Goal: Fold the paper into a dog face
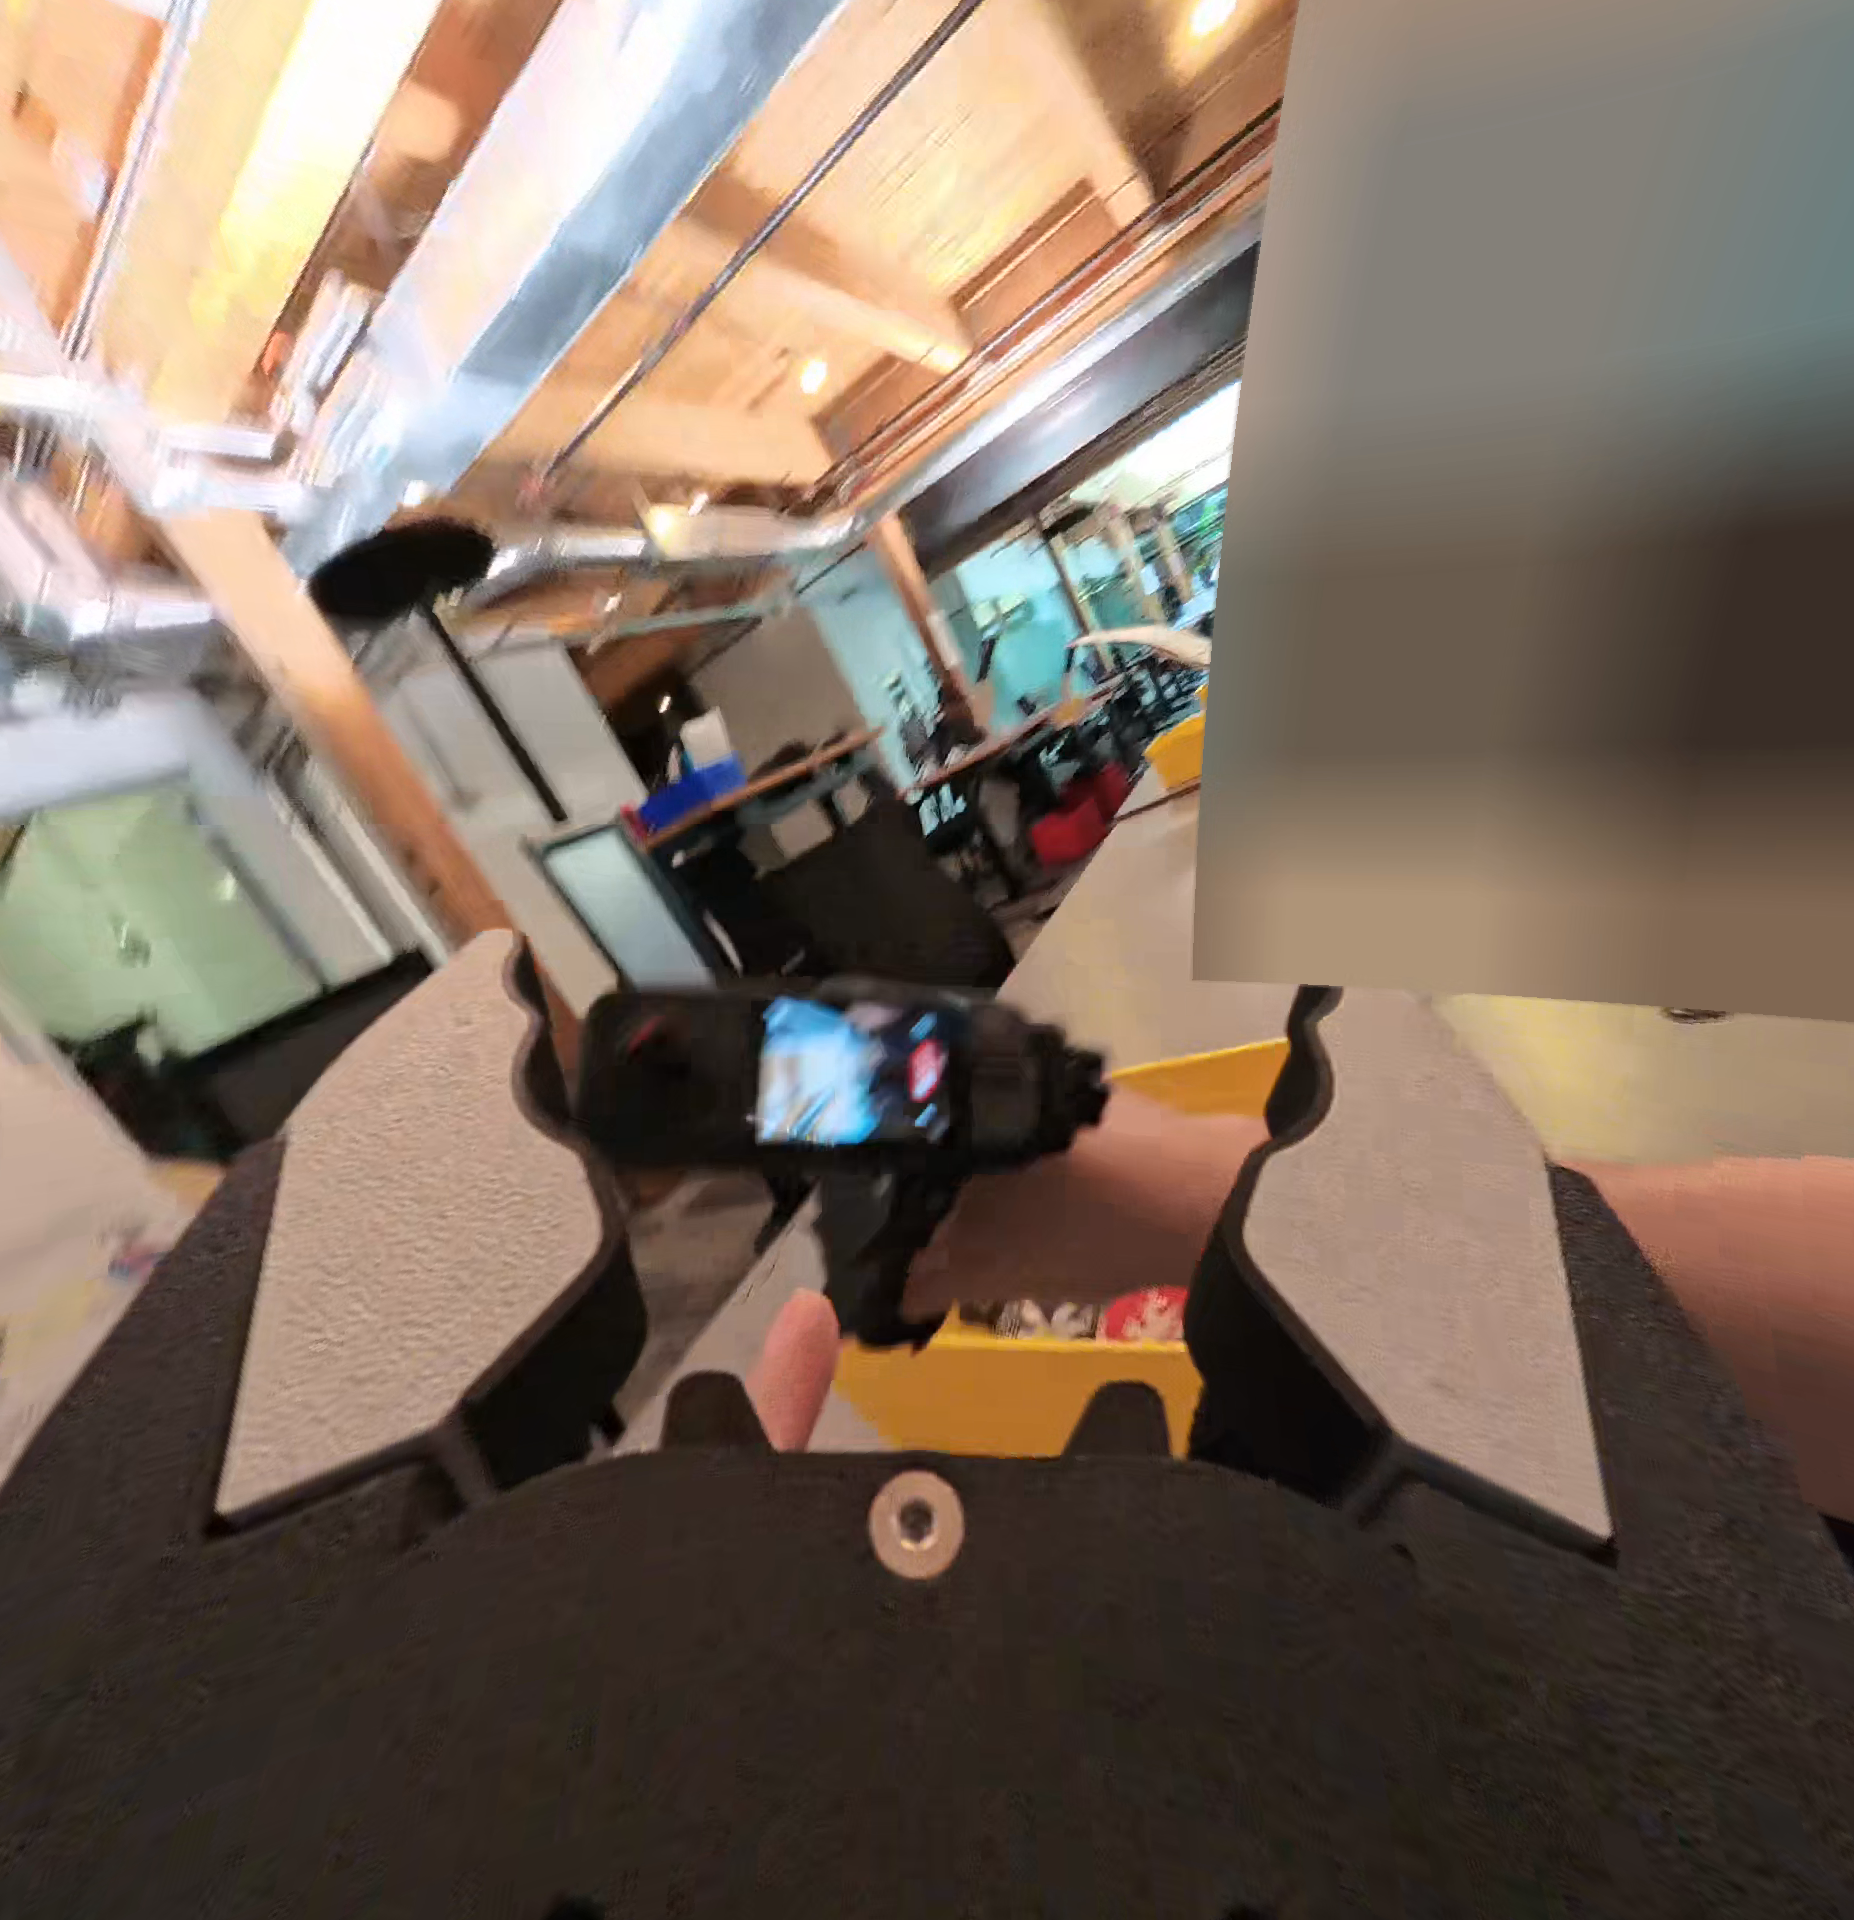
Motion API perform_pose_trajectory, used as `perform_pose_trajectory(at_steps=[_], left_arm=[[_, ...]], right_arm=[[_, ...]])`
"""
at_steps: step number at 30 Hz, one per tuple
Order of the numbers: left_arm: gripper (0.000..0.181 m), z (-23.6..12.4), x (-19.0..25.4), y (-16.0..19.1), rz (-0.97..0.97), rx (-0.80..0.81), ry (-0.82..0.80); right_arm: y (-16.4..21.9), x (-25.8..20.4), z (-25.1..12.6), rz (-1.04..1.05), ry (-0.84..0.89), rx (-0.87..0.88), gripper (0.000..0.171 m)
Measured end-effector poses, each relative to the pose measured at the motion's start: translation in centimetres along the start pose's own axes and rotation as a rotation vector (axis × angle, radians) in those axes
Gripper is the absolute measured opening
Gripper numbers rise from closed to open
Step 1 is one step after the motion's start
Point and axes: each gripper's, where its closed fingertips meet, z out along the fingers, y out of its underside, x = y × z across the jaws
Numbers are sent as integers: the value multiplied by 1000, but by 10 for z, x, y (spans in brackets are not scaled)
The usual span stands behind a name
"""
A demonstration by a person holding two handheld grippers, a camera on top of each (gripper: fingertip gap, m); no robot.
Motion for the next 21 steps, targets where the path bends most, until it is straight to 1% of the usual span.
perform_pose_trajectory(at_steps=[2, 5, 10, 16, 18, 21], left_arm=[[131, 4, 22, -7, 62, 9, 46], [134, 9, 36, -4, 114, -1, 61], [132, 13, 32, 14, 152, -51, 31], [129, 14, 29, 20, 184, -77, 19], [131, 14, 26, 25, 196, -91, 9], [130, 9, 26, 8, 201, -24, 1]], right_arm=[[-4, -12, -3, -46, -5, -8, 103], [-13, -28, -9, -102, -14, 2, 103], [-22, -52, -20, -164, -52, 13, 103], [-22, -66, -21, -194, -87, -2, 103], [-18, -69, -19, -191, -106, -22, 103], [-14, -72, -16, -191, -123, -35, 103]])
